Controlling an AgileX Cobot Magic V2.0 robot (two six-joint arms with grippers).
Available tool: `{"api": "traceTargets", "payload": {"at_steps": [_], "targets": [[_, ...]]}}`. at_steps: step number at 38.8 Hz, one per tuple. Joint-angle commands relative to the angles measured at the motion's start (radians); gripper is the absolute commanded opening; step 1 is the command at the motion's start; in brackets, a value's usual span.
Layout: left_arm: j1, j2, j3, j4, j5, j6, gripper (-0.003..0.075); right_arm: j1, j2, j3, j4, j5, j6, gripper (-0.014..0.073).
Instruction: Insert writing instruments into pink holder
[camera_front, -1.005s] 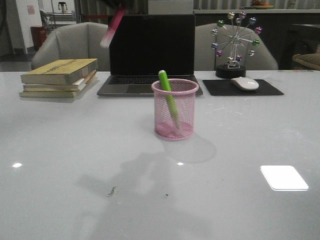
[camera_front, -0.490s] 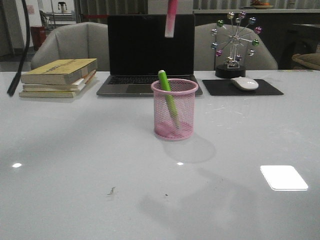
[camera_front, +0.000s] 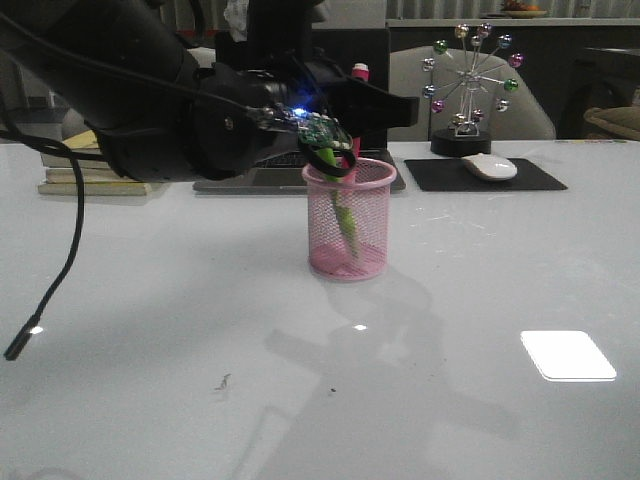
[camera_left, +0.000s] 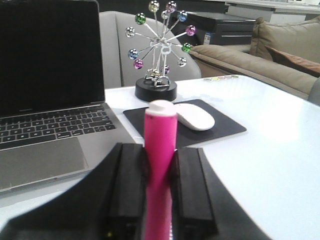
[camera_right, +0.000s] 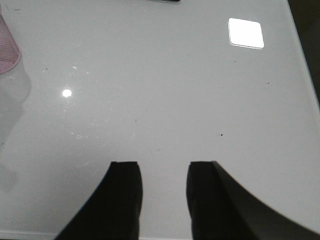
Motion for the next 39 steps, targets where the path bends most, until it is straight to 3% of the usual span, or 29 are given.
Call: {"api": "traceTargets", "payload": {"at_steps": [1, 4, 11, 18, 32, 39], "targets": [[-0.008, -0.06, -0.025, 0.005, -0.105, -0.015, 0.0127, -0.005, -0.002, -0.029, -0.017, -0.058, -0.007, 0.0355], [-0.008, -0.06, -0.025, 0.005, -0.107, -0.015, 0.0181, -0.005, -0.002, -0.029, -0.017, -0.056, -0.007, 0.0355], [-0.01, -0.06, -0.025, 0.01, -0.107, -0.015, 0.0399, -0.005, -0.002, -0.029, -0.017, -0.044, -0.007, 0.0355], [-0.01, -0.078, -0.025, 0.091, -0.042, -0.015, 0.0405, -0.005, -0.002, -0.029, -0.017, -0.044, -0.007, 0.0355], [0.038, -0.287, -0.025, 0.094, 0.186, -0.007, 0.0405, -0.005, -0.002, -0.029, -0.017, -0.044, -0.007, 0.0355], [0.105, -0.44, -0.025, 0.094, 0.269, 0.106, 0.0405, -0.005, -0.002, -0.029, -0.017, -0.048, -0.007, 0.0355]]}}
